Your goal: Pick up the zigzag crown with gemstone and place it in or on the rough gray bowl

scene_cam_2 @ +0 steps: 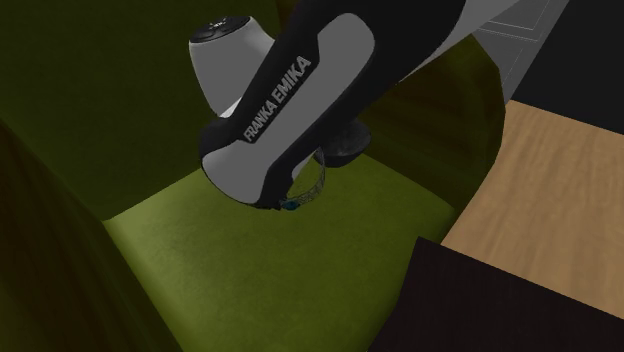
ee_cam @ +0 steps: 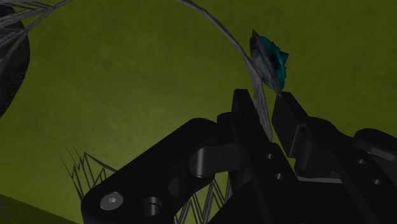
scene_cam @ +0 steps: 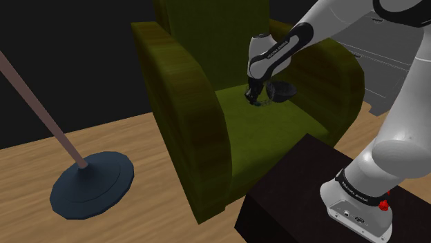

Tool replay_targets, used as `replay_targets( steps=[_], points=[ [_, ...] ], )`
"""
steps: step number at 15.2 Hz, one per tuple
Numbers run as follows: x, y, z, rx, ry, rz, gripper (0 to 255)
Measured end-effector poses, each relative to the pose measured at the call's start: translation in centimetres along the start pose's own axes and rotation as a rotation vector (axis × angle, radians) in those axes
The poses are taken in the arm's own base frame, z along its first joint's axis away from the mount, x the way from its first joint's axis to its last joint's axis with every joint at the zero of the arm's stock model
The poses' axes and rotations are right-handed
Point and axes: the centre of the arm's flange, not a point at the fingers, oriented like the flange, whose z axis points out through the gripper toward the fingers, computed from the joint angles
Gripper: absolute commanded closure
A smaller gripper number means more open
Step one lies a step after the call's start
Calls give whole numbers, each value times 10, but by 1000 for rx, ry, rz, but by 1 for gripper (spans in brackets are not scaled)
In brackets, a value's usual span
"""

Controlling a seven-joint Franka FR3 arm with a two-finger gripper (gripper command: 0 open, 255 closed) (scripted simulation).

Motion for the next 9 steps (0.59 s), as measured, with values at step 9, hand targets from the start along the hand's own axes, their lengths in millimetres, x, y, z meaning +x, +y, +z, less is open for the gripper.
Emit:
replay_targets(
  steps=[9],
  points=[
    [0,6,-47,0,0,0,255]
  ],
)
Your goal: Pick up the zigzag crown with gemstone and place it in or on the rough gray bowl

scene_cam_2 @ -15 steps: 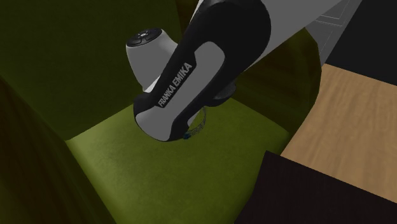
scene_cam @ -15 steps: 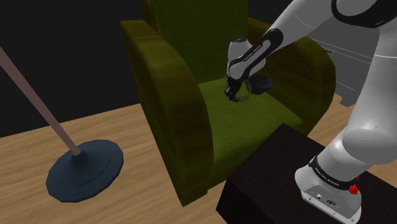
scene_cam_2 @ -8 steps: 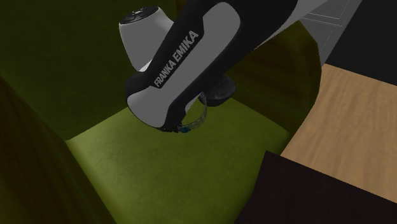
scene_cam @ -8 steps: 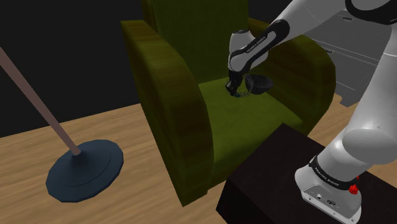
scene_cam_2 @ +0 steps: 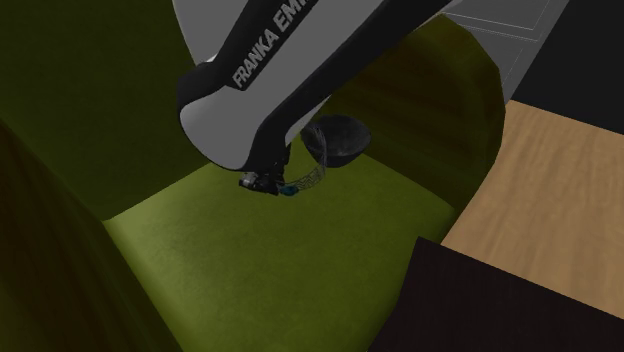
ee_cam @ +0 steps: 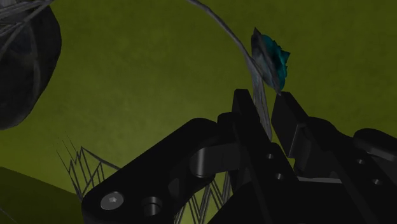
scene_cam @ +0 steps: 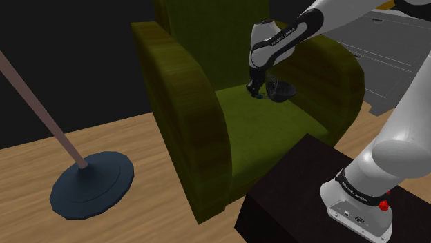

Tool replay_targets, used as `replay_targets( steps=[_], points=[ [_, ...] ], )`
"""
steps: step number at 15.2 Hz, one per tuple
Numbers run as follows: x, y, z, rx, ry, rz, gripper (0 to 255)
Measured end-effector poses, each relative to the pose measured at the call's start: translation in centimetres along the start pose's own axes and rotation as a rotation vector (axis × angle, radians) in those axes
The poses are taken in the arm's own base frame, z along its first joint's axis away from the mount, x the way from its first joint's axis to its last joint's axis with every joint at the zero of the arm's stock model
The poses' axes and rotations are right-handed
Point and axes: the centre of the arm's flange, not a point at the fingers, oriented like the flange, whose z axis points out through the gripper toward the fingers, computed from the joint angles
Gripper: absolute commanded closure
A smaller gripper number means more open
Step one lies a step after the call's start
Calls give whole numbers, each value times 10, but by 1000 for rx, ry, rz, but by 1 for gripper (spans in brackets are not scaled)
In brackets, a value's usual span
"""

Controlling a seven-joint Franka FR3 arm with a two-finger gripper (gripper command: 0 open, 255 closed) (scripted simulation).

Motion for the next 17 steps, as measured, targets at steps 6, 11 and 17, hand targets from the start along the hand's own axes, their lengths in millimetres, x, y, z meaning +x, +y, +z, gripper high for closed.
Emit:
replay_targets(
  steps=[6,11,17],
  points=[
    [-1,5,-31,0,0,0,255],
    [-4,31,-39,0,0,1,255],
    [-18,110,-32,1,-1,2,255]
  ],
)
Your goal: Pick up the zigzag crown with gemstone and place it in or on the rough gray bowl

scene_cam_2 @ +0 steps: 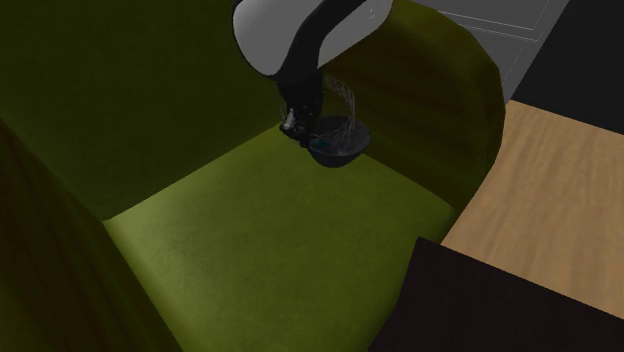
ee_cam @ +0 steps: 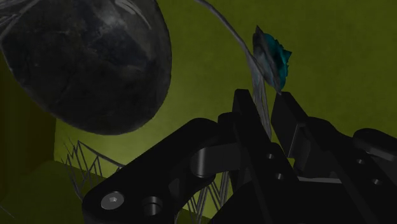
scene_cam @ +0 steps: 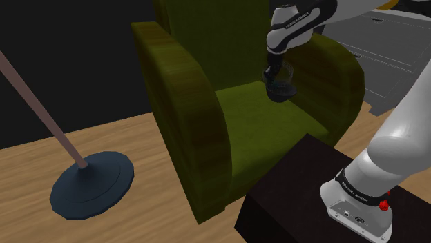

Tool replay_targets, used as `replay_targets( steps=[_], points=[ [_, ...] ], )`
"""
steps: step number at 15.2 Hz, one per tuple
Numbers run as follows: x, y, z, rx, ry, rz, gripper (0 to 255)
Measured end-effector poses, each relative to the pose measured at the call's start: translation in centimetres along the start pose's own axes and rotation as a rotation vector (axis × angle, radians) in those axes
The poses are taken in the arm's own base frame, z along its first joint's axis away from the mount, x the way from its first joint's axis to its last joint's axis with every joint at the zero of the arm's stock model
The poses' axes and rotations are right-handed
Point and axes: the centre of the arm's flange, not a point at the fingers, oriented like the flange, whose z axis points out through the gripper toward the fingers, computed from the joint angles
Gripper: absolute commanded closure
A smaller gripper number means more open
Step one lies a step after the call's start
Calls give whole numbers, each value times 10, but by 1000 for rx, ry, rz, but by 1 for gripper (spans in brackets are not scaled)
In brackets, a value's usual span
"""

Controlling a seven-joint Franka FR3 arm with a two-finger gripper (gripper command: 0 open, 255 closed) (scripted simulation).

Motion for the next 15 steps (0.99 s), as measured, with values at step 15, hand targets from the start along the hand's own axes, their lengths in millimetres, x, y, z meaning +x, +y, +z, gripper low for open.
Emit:
replay_targets(
  steps=[15],
  points=[
    [-12,104,57,0,0,-2,255]
  ],
)
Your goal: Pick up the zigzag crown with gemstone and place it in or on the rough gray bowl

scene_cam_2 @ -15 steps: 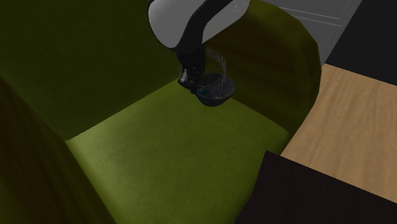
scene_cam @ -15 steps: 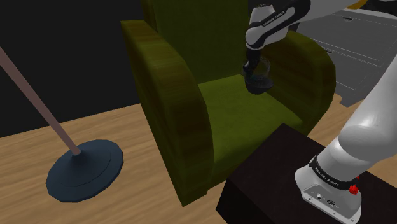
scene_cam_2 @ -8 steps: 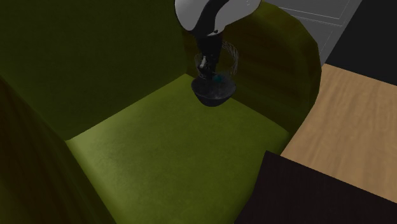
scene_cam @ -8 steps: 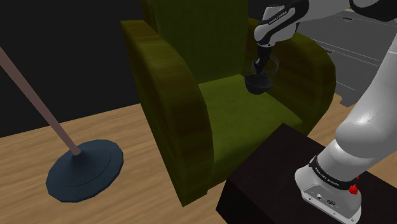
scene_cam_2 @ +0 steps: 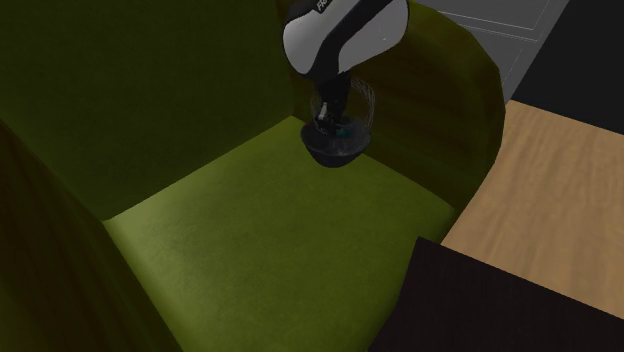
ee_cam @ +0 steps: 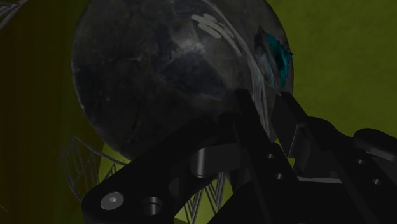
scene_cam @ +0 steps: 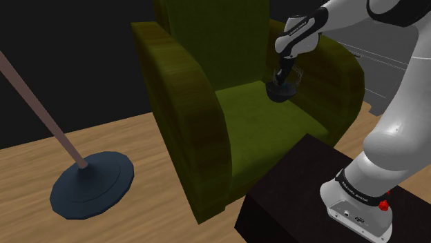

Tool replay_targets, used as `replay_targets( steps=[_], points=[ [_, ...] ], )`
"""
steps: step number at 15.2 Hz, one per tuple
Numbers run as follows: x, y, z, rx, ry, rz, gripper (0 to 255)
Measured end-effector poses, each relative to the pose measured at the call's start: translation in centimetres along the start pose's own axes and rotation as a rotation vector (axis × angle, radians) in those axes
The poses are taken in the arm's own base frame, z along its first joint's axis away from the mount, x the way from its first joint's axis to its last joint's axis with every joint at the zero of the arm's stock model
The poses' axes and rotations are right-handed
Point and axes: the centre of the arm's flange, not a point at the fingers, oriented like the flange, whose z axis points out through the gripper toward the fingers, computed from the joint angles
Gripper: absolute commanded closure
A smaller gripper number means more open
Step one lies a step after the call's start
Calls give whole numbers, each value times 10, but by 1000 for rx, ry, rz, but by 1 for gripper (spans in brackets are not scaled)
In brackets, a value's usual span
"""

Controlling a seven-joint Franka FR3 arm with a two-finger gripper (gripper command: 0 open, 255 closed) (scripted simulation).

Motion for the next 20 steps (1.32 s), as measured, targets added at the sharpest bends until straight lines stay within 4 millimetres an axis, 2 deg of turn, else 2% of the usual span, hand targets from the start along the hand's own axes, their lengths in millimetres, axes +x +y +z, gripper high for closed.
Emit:
replay_targets(
  steps=[5,12,13,19,20],
  points=[
    [0,-3,25,0,0,0,255],
    [0,-4,30,0,1,0,255],
    [0,-4,30,0,1,0,0],
    [0,-4,30,0,1,0,0],
    [1,-5,22,-1,1,0,0]
  ],
)
